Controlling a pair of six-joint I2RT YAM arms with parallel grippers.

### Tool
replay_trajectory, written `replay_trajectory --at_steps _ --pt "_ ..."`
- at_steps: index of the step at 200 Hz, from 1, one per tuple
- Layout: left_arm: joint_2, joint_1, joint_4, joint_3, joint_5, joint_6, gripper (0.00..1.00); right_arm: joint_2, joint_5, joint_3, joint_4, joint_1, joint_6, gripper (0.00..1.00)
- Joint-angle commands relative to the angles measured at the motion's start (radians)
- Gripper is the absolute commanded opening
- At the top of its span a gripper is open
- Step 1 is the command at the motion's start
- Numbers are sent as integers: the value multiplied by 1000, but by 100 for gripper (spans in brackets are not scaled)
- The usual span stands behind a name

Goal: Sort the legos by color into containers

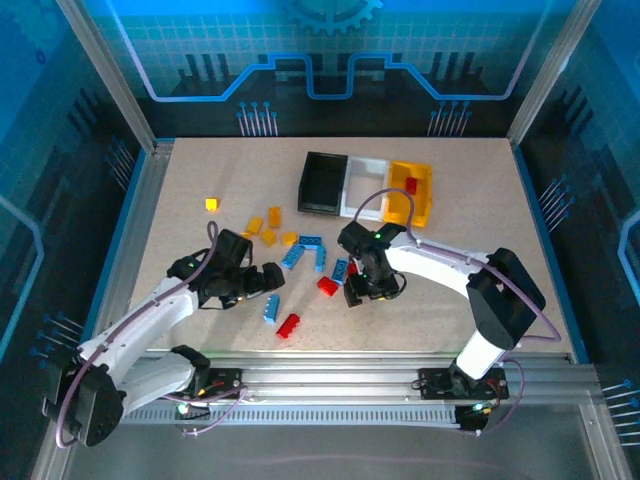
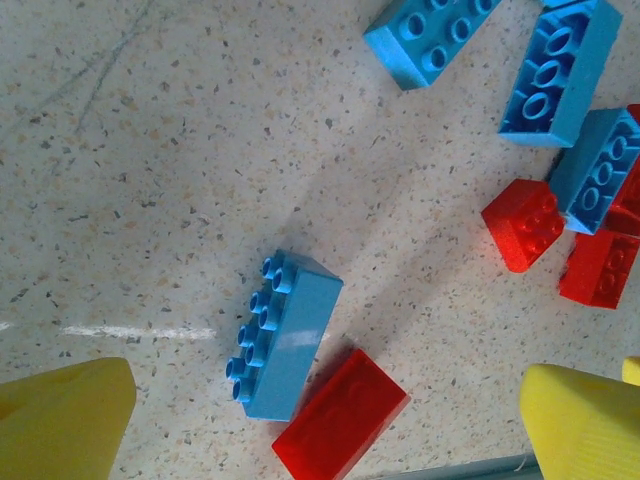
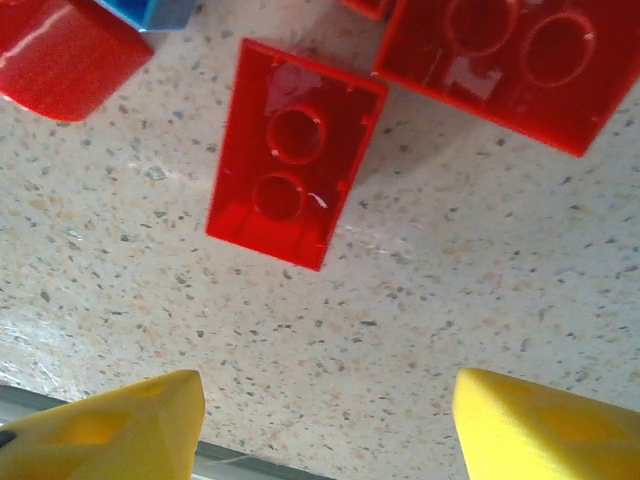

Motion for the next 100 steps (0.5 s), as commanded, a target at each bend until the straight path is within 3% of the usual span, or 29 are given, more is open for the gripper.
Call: replay_trajectory --at_steps 1,100 --pt "22 11 -2 23 26 1 99 17 14 3 71 7 37 68" --pt "4 10 -74 53 11 33 99 215 23 122 84 11 45 61"
